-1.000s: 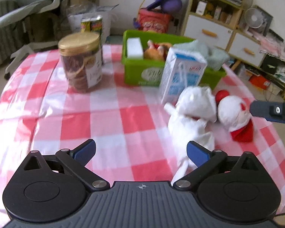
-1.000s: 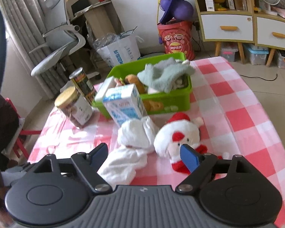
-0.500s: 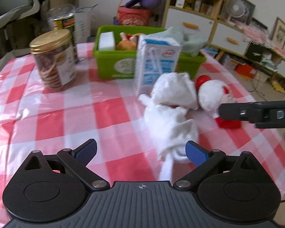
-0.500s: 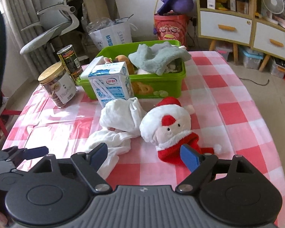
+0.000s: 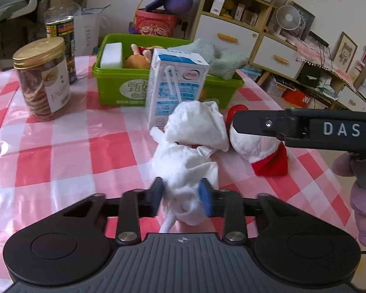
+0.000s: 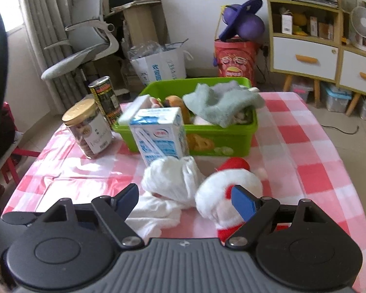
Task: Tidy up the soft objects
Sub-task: 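Grasp the white cloth toy with the left tool while the right tool grasps the white bunny plush, then carry the white cloth toy with the left tool while the right tool carries the bunny into the bin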
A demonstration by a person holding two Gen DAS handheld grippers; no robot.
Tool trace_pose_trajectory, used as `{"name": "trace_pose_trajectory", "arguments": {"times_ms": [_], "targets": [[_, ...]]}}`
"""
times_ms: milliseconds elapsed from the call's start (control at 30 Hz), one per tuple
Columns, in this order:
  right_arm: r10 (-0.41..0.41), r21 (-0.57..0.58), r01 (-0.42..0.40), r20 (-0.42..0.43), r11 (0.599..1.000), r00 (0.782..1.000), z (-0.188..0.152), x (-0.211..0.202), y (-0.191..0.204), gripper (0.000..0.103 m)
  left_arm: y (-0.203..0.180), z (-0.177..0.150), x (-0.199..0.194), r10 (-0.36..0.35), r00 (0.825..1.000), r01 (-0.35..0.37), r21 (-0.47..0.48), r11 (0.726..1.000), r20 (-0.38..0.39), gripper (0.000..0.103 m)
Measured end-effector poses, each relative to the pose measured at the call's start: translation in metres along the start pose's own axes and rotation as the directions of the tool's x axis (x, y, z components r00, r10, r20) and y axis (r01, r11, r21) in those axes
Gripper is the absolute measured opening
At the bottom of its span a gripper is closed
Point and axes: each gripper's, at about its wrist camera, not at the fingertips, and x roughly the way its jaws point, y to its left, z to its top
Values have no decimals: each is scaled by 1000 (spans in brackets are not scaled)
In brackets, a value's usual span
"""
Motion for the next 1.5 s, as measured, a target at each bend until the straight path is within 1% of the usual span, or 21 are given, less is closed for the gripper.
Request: {"name": "trace_pose_trajectory", "arguments": {"times_ms": [100, 300, 367, 500, 667, 733, 767, 833, 900, 1000, 1067, 1233, 1367, 1433, 1500], "targets": [[11, -11, -11, 4, 1000, 1000, 3, 8, 6, 66, 7, 1, -4, 19, 1000, -19, -9, 1000, 12, 21], [-6, -32, 6, -18, 999, 1000, 7, 30, 19, 56, 30, 1, -12, 62, 998, -62, -41, 997, 6, 12], [-14, -30, 13, -27, 999, 1000, 8, 38, 22, 55, 37, 0, -14, 77, 997, -77, -50, 996, 3, 11], [-39, -36, 37, -42, 999, 998, 8, 53, 28, 49, 52, 0, -21, 81, 997, -80, -78, 994, 8, 11], [-84, -63, 79, -69, 995, 994, 3, 72, 33, 42, 58, 0, -25, 54, 998, -52, -95, 994, 15, 12], [-98, -71, 93, -73, 993, 993, 2, 76, 35, 34, 57, 0, -25, 37, 999, -35, -89, 995, 17, 15], [-104, -75, 98, -72, 992, 992, 1, 77, 36, 32, 55, 0, -25, 29, 999, -27, -84, 996, 21, 18], [-101, -81, 95, -70, 992, 992, 1, 77, 37, 19, 52, 0, -26, 12, 1000, -10, -72, 997, 27, 27], [-96, -92, 90, -59, 992, 994, 2, 76, 38, 13, 47, -1, -27, -1, 999, 3, -57, 998, 38, 39], [-65, -68, 62, -52, 996, 997, 5, 70, 34, 11, 41, -1, -26, -16, 999, 18, -30, 999, 45, 46], [-44, -58, 41, -51, 997, 998, 7, 65, 33, 11, 37, -2, -23, -19, 999, 20, -18, 1000, 38, 48], [-9, -2, 9, -62, 1000, 998, 13, 53, 27, 11, 29, -3, -10, 3, 1000, -3, 15, 1000, 3, 48], [20, 25, -18, -60, 1000, 998, 17, 41, 25, 11, 25, -3, -3, 34, 999, -34, 33, 999, -14, 45], [35, 43, -33, -60, 999, 998, 18, 35, 23, 11, 25, -2, -2, 44, 999, -43, 36, 998, -23, 35], [53, 66, -50, -57, 997, 997, 20, 29, 20, 11, 24, -1, -3, 52, 998, -51, 37, 998, -21, 22]]}}
